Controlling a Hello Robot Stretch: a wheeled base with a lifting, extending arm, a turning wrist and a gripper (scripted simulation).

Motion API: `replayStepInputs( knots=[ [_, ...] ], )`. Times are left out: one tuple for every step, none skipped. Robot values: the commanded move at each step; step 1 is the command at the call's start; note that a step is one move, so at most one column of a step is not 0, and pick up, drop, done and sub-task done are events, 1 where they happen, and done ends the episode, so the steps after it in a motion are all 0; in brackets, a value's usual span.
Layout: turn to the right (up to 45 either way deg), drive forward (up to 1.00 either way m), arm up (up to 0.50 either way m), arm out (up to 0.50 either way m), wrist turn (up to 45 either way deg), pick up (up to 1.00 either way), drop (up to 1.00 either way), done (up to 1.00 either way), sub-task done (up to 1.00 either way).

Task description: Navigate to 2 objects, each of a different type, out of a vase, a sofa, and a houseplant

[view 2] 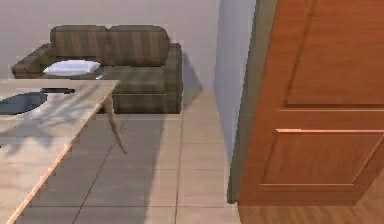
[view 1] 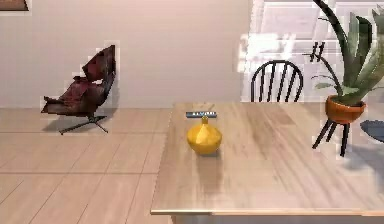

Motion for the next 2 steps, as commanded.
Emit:
replayStepInputs(
  knots=[
    [45.0,0.0,0.0,0.0,0.0,0.0,0.0,0.0,0.0],
    [45.0,0.0,0.0,0.0,0.0,0.0,0.0,0.0,0.0]
  ],
)
